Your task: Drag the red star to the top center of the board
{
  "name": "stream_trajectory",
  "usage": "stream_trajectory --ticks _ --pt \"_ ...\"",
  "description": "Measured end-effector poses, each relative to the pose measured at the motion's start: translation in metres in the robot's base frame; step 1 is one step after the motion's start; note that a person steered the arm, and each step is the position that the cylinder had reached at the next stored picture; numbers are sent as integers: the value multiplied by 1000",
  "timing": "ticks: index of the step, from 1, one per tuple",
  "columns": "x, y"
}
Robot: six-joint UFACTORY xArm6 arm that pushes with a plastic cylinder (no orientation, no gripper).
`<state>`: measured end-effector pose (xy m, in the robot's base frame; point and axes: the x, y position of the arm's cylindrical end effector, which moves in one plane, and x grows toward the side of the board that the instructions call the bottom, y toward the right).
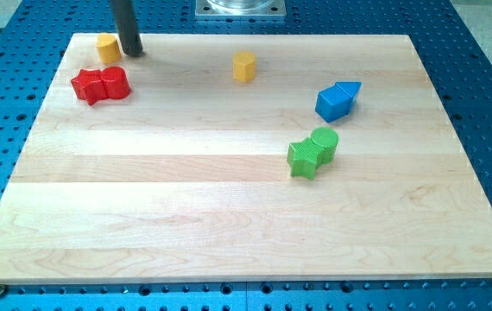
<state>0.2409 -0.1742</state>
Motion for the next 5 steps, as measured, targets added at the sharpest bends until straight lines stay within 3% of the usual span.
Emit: stream_trajectory --ticks 1,5 --pt "30 23" --pt "38 17"
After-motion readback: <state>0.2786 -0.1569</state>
